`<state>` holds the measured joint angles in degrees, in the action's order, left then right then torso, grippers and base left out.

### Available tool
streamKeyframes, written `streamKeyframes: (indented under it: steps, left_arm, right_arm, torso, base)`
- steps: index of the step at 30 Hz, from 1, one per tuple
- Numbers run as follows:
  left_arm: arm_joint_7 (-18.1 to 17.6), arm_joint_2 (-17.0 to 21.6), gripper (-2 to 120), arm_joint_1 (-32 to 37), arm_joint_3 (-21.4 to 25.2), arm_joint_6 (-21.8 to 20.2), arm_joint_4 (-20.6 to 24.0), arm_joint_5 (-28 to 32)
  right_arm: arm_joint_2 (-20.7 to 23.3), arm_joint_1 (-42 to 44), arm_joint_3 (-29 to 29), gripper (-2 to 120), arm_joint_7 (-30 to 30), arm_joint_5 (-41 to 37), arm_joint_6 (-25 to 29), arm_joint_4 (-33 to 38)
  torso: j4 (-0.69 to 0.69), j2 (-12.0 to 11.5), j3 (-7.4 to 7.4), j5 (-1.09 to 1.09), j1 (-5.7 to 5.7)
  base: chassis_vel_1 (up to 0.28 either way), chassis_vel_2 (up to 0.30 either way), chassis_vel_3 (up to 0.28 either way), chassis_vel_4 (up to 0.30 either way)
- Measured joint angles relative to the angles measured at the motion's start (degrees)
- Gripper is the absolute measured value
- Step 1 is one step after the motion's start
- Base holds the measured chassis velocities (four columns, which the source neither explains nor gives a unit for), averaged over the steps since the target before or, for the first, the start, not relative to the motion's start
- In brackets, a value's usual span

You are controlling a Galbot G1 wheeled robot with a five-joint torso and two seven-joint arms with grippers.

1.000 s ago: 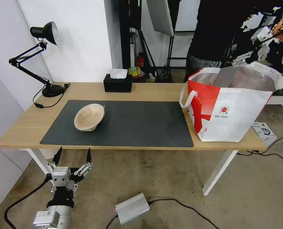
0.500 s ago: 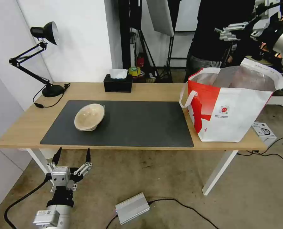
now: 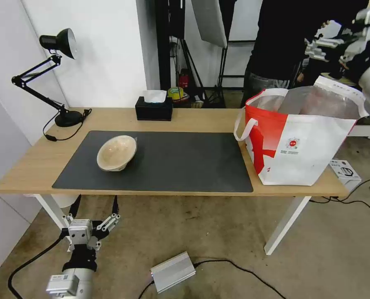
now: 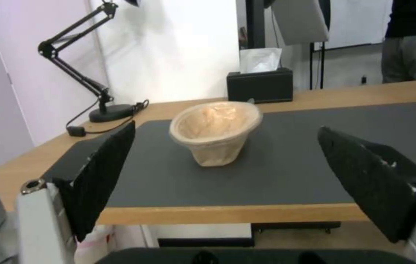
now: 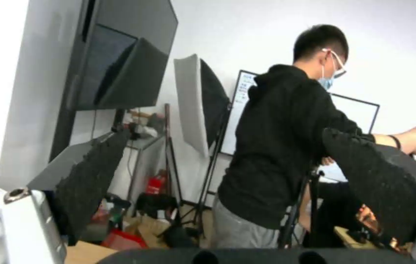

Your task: Pick up the trash from the table and place it into the takeout bag.

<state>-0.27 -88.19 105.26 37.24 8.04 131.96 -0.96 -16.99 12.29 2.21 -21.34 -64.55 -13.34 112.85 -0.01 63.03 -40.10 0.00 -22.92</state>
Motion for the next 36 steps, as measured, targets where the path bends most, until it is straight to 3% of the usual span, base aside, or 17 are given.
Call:
streamKeyframes:
  steps: [9, 17, 22, 25, 36]
  left_arm:
    - [-0.07, -0.43, 100, 0.13, 0.46, 0.4, -0.2, 0.01]
    - [-0.17, -1.04, 100, 0.4, 0.94, 0.76, -0.41, -0.47]
    - [-0.3, -1.72, 100, 0.74, 1.47, 1.11, -0.45, -0.8]
    - [-0.39, -2.07, 100, 0.88, 1.78, 1.23, -0.5, -0.93]
    - [-0.43, -2.21, 100, 0.88, 1.78, 1.31, -1.06, -1.35]
  right_arm:
    - [-0.16, 6.35, -2.83, 100, -3.46, 4.03, 3.27, 0.66]
    - [-2.8, 17.58, -8.35, 100, -6.39, 10.22, 8.22, 2.57]
    - [-6.26, 28.99, -14.97, 100, -8.53, 12.41, 8.04, 9.16]
    - [-10.5, 39.4, -18.99, 100, -9.63, 17.2, 7.85, 14.55]
    - [-21.22, 57.43, -20.63, 100, -10.87, 32.4, 8.06, 20.06]
  torso:
    - [0.0, 0.0, 0.0, 0.0, 0.01]
    - [0.02, 0.0, -0.01, -0.01, 0.0]
    - [0.0, 0.0, 0.0, -0.02, 0.0]
    - [0.0, 0.0, 0.0, 0.0, 0.0]
    - [0.0, 0.0, 0.0, 0.0, 0.0]
  base:
    - [0.0, 0.0, 0.0, 0.0]
    - [0.0, 0.0, 0.0, 0.0]
    - [0.0, 0.0, 0.0, 0.0]
    - [0.0, 0.0, 0.0, 0.0]
    - [0.0, 0.0, 0.0, 0.0]
